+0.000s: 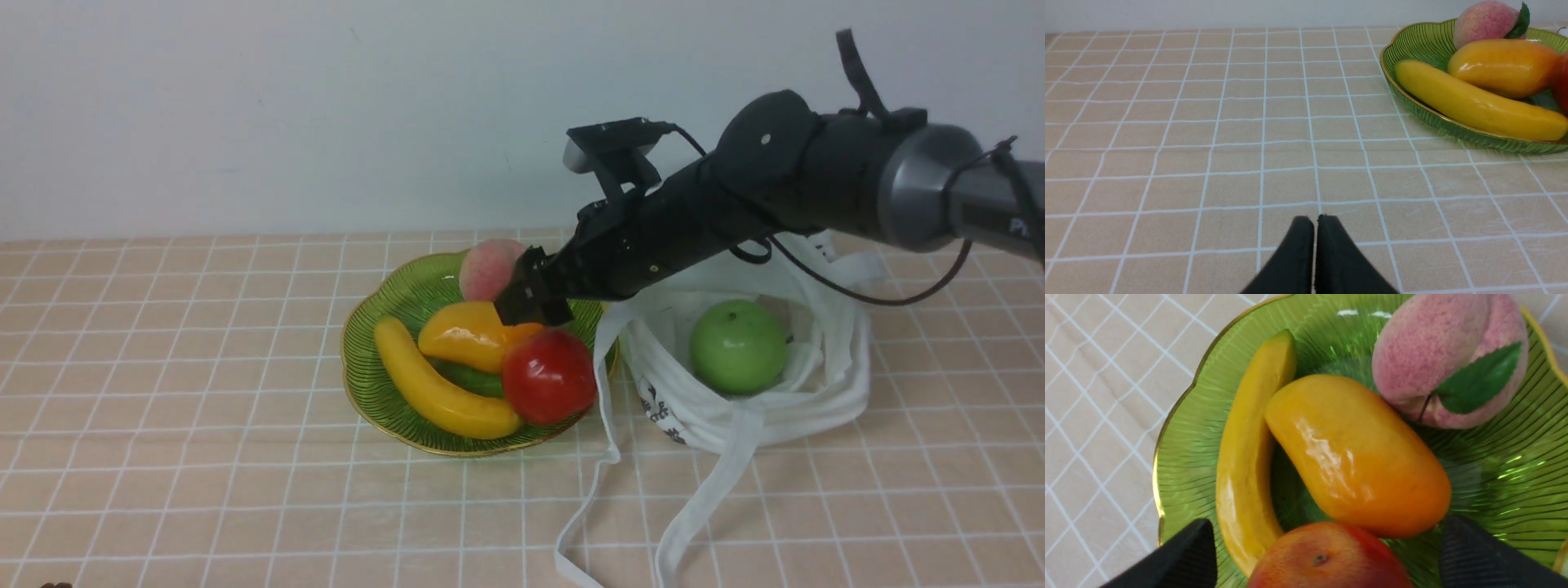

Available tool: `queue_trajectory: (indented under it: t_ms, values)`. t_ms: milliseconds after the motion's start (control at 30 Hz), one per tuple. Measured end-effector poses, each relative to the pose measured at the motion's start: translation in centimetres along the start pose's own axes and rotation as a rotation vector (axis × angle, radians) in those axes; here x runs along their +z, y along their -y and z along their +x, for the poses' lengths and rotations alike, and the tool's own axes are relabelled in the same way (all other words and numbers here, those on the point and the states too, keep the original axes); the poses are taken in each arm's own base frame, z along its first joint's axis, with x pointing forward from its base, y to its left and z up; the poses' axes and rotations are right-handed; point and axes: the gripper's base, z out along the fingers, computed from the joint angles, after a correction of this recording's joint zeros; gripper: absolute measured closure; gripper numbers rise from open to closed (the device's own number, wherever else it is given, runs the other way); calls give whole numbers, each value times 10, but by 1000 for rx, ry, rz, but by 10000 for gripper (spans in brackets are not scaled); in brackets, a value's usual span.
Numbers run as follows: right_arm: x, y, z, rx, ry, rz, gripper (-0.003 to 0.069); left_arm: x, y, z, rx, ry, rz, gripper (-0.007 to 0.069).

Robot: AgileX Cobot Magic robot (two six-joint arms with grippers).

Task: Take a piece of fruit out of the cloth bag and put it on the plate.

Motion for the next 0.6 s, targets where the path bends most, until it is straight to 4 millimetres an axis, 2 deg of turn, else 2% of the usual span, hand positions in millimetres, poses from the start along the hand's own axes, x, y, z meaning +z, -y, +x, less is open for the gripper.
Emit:
queue_trajectory:
  t_ms: [133,300,433,500,533,567,600]
  values:
    - [-5,0,-7,-71,-18,13,-32,0,0,0,0,0,0,632]
    - [-26,-9,-30,-132,-71,-21,-12,0,0,0,0,0,0,632]
    - [-72,-25,-67,-148,-109,-19,93,0,0,0,0,0,0,632]
    - [-107,-32,-96,-153,-24,49,191,0,0,0,0,0,0,632]
    - [-120,-35,-105,-152,17,77,238,0,0,0,0,0,0,632]
    - [-123,-36,-107,-151,27,85,238,0,0,0,0,0,0,632]
    - [-141,-40,-117,-145,81,119,297,0,0,0,0,0,0,632]
